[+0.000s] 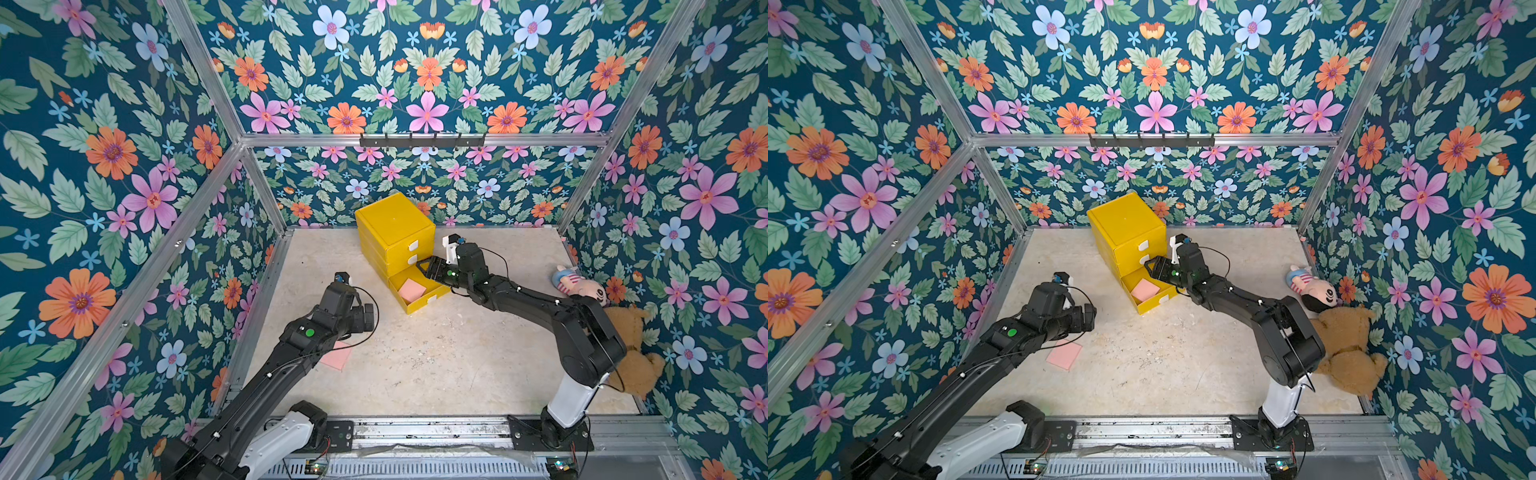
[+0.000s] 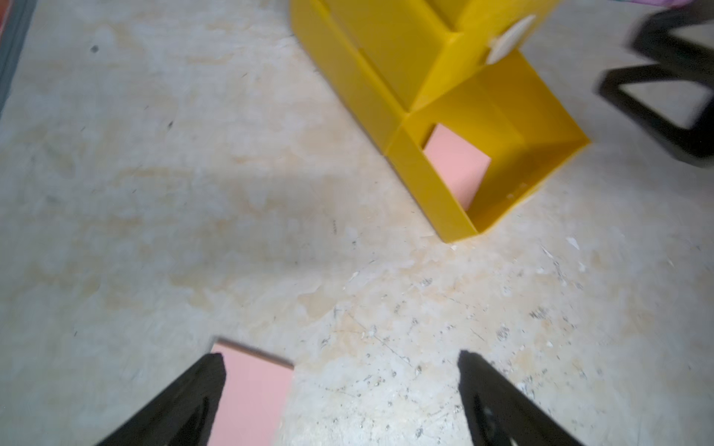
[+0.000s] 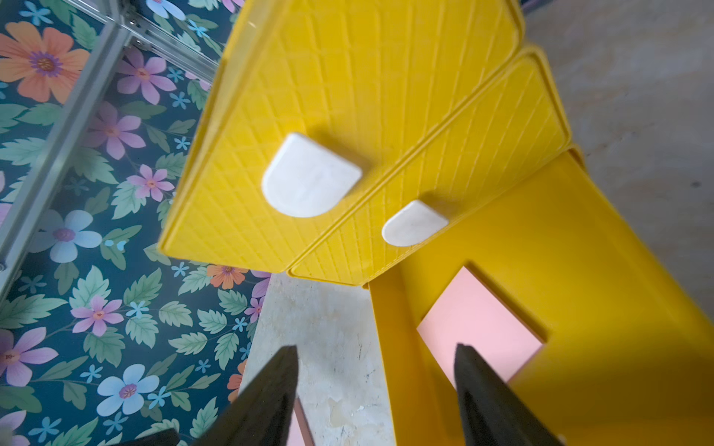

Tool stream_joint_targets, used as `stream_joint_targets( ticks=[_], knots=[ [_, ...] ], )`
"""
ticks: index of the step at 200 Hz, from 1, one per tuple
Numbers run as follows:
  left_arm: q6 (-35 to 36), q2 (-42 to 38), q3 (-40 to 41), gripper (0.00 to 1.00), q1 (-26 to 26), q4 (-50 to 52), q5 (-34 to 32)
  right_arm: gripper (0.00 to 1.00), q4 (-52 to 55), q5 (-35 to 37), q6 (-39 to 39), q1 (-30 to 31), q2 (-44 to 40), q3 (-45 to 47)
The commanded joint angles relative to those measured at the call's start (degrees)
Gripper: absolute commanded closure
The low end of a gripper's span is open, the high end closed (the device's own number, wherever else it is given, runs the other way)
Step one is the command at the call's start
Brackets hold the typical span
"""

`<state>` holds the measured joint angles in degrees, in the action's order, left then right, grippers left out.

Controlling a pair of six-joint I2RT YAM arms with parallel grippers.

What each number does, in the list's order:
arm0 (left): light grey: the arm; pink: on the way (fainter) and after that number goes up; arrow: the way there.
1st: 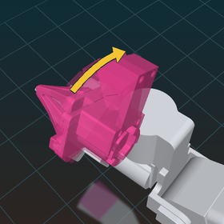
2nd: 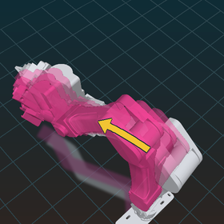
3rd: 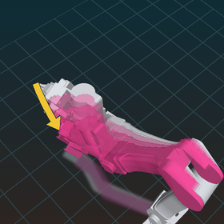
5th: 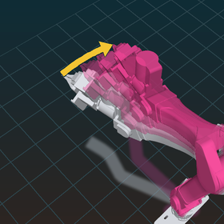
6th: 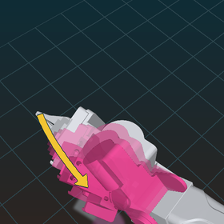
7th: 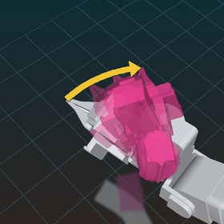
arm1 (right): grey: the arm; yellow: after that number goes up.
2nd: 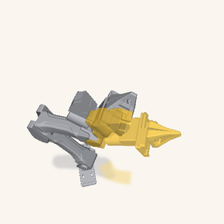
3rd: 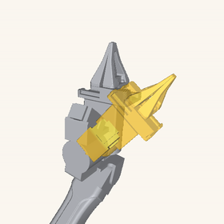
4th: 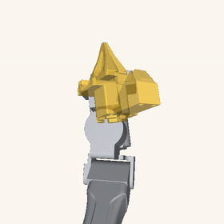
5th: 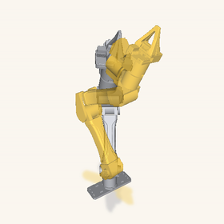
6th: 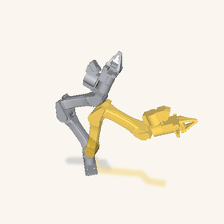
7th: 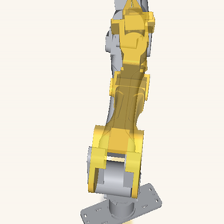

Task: Please put the sticky notes in the drawer by color
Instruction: Place the sticky notes in the drawer, then pick up the sticky notes from the center of the board.

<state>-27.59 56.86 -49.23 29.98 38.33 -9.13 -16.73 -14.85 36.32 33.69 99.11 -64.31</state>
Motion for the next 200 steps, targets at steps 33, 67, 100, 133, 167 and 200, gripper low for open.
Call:
stream_joint_targets(
  ticks=[33, 67, 100, 133, 167, 200],
  knots=[
    [-37.6, -2.8, 2.6, 0.00, 0.2, 28.8, -8.9, 0.24, 1.8, 8.1, -4.8, 0.2, -12.5, 8.5],
    [-49.7, -5.5, 6.2, 0.00, 0.2, 26.3, -7.6, 0.24, -0.3, 9.1, -4.9, 0.2, -15.9, 12.4],
    [-55.7, -0.1, 5.6, 0.00, 0.2, 19.1, -8.9, 0.23, -0.8, 8.1, -4.5, 0.2, -16.1, 13.8],
    [-61.4, 6.8, 6.5, 0.00, 0.2, 12.4, -6.3, 0.24, -0.5, 8.0, -4.7, 0.2, -17.6, 16.1],
    [-64.2, 14.1, 4.1, 0.00, 0.2, 14.0, -9.3, 0.23, -0.4, 9.1, -4.7, 0.2, -19.6, 18.6],
    [-65.3, 18.8, 2.7, 0.00, 0.2, 16.0, -10.9, 0.23, -0.1, 10.1, -4.8, -0.1, -20.3, 19.9]
  ],
)
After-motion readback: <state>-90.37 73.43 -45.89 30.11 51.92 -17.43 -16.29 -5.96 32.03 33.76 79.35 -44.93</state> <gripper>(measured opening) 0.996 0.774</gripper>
